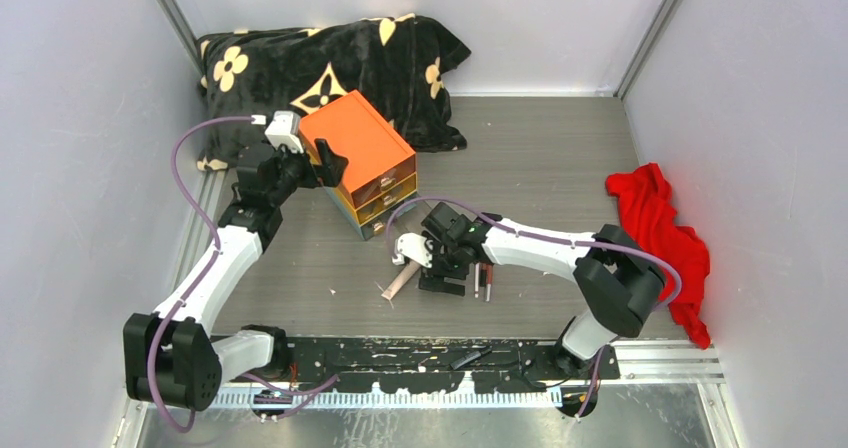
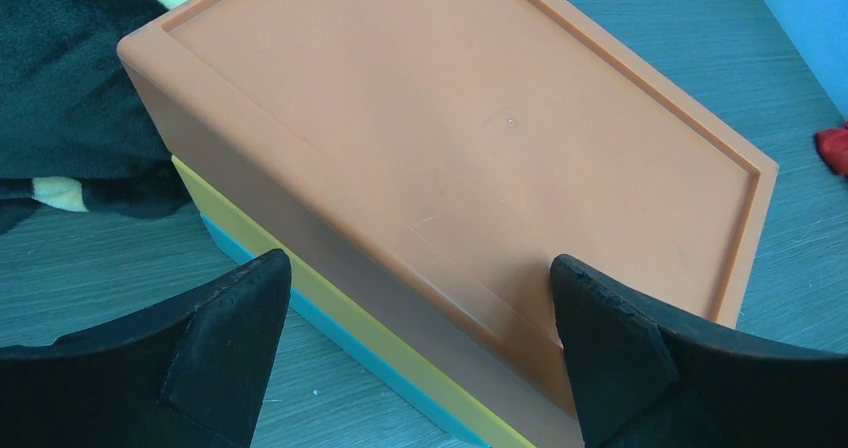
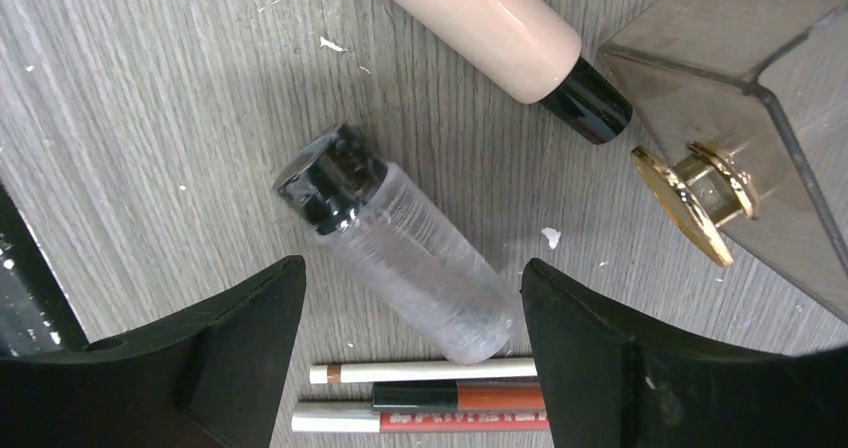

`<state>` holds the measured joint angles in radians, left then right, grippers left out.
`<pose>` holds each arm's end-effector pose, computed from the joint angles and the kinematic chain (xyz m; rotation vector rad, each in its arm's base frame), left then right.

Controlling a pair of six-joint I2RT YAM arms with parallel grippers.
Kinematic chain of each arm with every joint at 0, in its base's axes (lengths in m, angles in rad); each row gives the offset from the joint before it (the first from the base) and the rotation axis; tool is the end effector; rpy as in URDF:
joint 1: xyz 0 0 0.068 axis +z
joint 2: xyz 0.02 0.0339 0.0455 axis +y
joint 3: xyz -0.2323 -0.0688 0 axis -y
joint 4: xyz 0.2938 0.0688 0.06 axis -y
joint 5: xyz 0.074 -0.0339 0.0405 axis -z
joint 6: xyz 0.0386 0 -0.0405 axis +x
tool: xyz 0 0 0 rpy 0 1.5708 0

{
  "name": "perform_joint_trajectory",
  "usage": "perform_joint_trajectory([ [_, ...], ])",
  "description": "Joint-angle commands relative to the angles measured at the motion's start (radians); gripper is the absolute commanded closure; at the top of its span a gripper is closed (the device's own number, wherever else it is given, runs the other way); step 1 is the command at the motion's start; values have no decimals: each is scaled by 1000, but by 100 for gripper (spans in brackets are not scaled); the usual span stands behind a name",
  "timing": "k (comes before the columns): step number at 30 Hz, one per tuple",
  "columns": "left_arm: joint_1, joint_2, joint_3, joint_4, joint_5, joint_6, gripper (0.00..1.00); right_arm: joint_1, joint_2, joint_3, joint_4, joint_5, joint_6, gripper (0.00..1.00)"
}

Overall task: Organize the makeup
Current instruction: Pick up the makeup from the center of the board.

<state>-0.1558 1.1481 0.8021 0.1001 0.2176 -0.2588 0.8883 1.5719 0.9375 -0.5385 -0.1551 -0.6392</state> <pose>0.3245 -0.0594 0.2550 0.0616 1.8372 -0.4898 0.2072 0.2644 0.1166 -1.9349 1.9582 0.2812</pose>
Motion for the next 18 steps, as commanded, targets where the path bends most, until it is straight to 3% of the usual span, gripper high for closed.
perform_joint_trajectory([
  [1, 4, 31, -30, -70, 3, 31, 0, 3, 25, 30, 48, -2, -11, 17],
  [6, 3, 37, -30, -65, 1, 34, 0, 2, 71, 36, 43, 36, 14, 20],
  [12, 4, 37, -28, -68, 5, 37, 0, 3, 75, 47, 53, 44, 52, 36],
  [14, 4, 32, -27, -72, 2, 39, 0, 3, 71, 52, 58, 43, 66, 44],
  [18, 4, 26, -26, -82, -4, 43, 0, 4, 59, 71, 37, 47, 93, 69],
])
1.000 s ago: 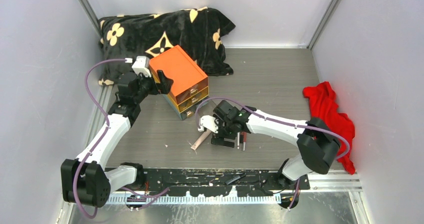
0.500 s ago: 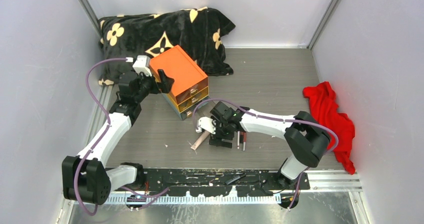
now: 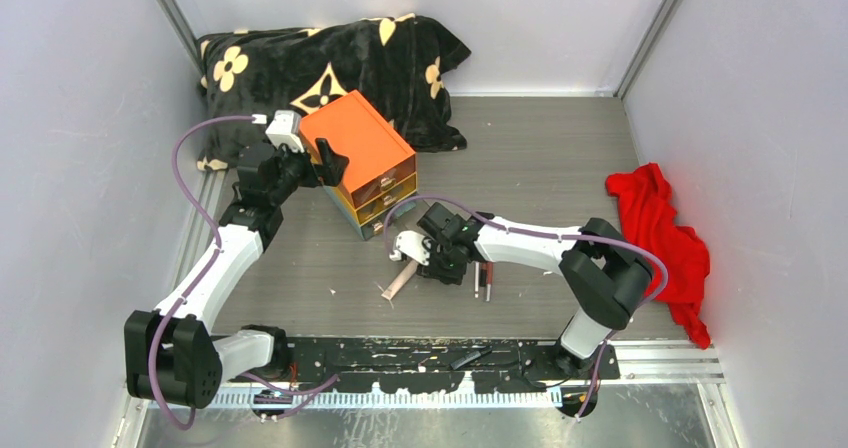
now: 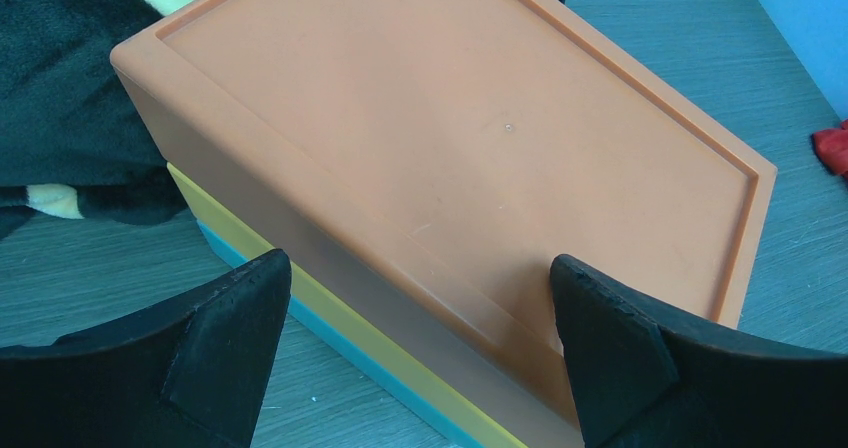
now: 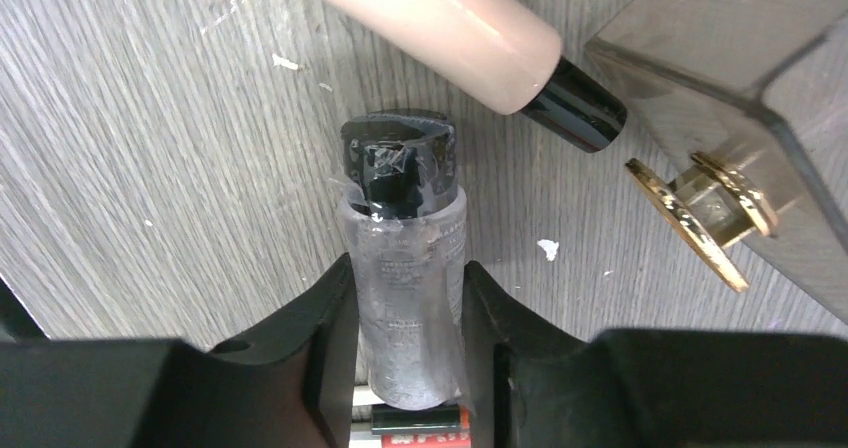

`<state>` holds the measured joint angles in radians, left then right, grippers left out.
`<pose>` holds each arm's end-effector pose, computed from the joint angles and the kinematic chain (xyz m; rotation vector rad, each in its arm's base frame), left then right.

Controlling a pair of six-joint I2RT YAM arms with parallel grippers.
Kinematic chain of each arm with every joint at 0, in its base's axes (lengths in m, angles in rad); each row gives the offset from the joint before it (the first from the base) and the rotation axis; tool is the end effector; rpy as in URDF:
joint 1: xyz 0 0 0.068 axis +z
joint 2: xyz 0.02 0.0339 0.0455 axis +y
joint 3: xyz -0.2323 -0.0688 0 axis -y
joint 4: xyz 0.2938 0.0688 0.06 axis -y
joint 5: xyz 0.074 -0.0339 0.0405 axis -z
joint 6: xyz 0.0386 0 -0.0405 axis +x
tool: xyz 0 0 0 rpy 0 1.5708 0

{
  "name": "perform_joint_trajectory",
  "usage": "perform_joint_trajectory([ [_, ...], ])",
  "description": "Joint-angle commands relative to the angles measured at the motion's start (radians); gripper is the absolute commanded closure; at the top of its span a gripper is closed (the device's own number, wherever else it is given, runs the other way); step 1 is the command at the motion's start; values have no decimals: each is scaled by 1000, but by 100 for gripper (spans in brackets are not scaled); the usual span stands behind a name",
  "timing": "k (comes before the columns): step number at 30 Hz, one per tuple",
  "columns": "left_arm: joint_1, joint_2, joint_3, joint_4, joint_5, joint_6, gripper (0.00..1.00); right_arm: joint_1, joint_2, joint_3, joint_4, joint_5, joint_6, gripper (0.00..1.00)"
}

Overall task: Organize the makeup
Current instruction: Pick up the makeup from the center of the board, then place the makeup in the drawer.

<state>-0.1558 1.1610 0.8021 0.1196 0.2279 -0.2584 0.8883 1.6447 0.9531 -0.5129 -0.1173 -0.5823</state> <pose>0.3266 -0.0601 0.2531 0.0702 1.8308 -0.4991 0.2122 0.2682 0.0991 -1.8924 2.0470 0.2405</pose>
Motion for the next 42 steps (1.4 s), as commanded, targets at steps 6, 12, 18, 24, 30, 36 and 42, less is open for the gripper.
perform_joint_trajectory([
  [6, 5, 8, -30, -106, -21, 43, 0, 3, -77, 87, -53, -18, 95, 90],
  [12, 3, 6, -29, -105, -21, 38, 0, 5, -189, 142, -151, -45, 151, 94],
  [18, 4, 3, -32, -104, -22, 35, 0, 5, -265, 239, -177, -41, 215, 95],
  [24, 4, -3, -29, -110, -22, 38, 0, 2, -193, 357, -113, 23, 232, 94],
  [30, 4, -12, -23, -117, -13, 36, 0, -71, -49, 393, -15, -34, 261, 94],
  [36, 4, -17, -17, -130, -12, 48, 0, -135, 29, 369, 58, -75, 292, 94],
  [42, 4, -11, -17, -131, -10, 49, 0, -156, 58, 340, 154, -104, 323, 94],
])
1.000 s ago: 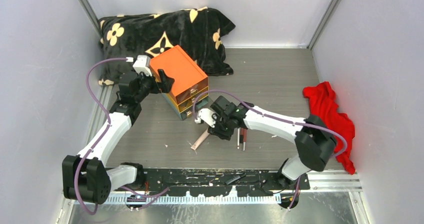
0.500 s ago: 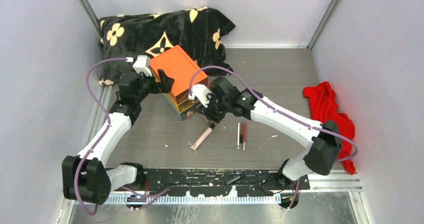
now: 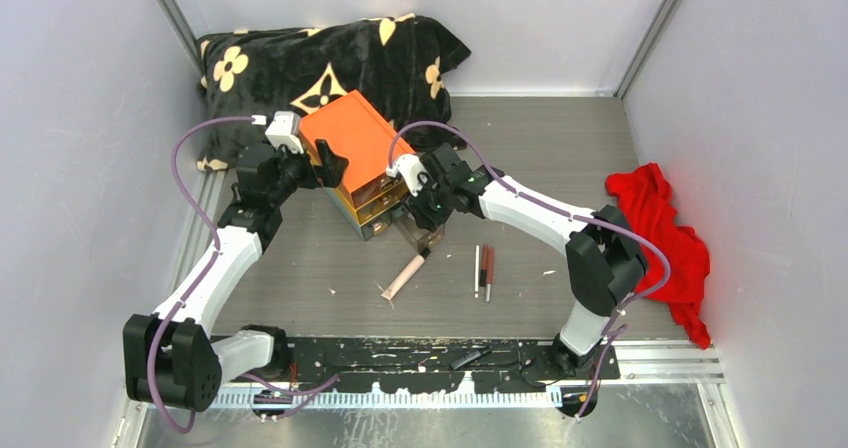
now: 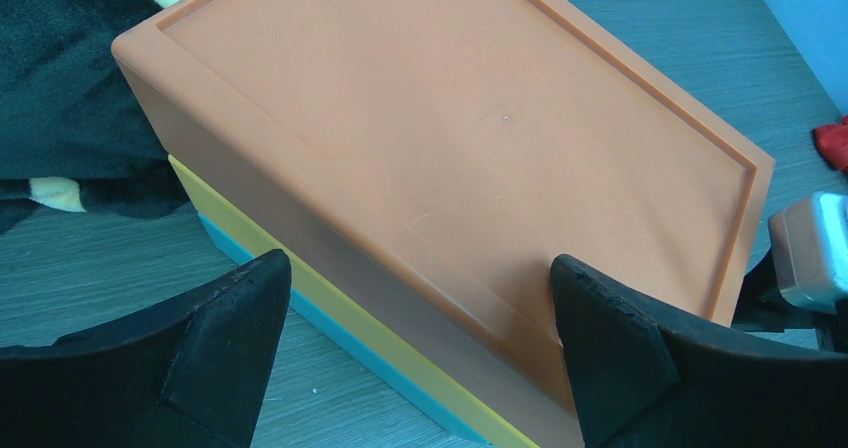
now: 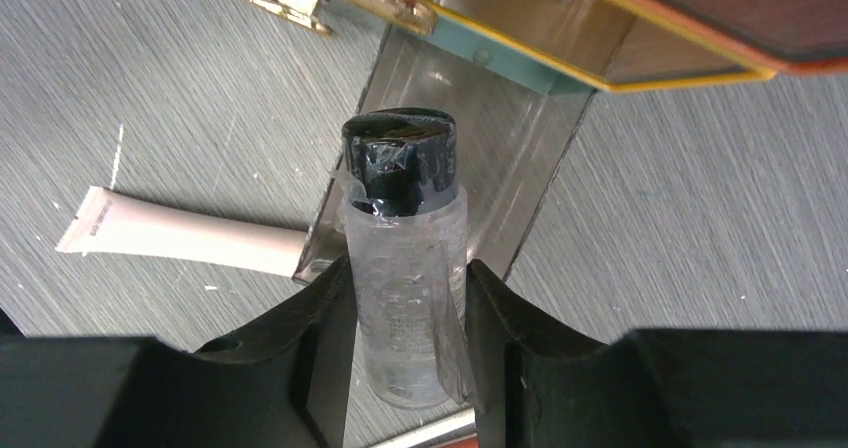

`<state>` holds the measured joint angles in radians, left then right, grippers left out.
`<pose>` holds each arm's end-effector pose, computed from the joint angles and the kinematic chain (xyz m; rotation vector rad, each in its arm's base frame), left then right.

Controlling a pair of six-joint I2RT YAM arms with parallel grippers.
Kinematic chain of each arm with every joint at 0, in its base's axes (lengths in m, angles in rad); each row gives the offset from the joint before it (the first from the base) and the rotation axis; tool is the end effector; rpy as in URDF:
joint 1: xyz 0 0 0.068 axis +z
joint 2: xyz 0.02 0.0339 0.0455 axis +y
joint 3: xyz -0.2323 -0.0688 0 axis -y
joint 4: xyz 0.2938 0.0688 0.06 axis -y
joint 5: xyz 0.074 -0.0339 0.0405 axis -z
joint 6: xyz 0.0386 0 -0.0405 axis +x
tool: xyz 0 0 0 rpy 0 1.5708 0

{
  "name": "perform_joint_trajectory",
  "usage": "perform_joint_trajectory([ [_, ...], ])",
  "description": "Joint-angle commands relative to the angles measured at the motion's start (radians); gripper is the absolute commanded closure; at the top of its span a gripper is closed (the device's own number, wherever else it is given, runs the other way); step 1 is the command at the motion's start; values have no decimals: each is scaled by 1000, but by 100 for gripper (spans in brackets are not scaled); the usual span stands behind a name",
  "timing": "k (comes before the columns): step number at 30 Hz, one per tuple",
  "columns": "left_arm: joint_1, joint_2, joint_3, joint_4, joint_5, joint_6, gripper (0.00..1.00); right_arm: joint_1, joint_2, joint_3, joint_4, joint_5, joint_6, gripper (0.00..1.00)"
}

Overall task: Organize the makeup
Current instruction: Place the makeup in the drawer.

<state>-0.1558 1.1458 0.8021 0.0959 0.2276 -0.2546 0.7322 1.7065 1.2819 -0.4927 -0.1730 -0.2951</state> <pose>0.3239 -0.0597 0.2552 0.0724 1.8389 -0.4959 0.3019 0.2803 0.1884 -1.2984 2.1512 0.3972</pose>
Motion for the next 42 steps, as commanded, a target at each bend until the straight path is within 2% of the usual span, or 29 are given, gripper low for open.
perform_joint_trajectory([
  [1, 4, 5, -16, -109, -10, 46, 0, -2, 5, 17, 136, -52, 40, 94],
  [9, 4, 3, -8, -120, -15, 54, 0, -4, 76, 48, 140, -65, 56, 92],
  [10, 4, 4, -6, -120, -14, 55, 0, -4, 82, 48, 139, -62, 55, 90],
  [12, 5, 7, -7, -120, -14, 56, 0, -4, 91, 48, 135, -59, 57, 77],
  [14, 4, 11, -6, -119, -14, 56, 0, -4, 91, 46, 131, -58, 55, 75],
  [17, 4, 17, -7, -116, -13, 56, 0, -4, 84, 48, 123, -48, 54, 66],
  [34, 4, 10, -11, -116, -19, 56, 0, -4, 4, -59, 122, -19, 73, 50],
  [42, 4, 8, -12, -120, -24, 58, 0, -4, -103, -120, 151, 31, 73, 43],
])
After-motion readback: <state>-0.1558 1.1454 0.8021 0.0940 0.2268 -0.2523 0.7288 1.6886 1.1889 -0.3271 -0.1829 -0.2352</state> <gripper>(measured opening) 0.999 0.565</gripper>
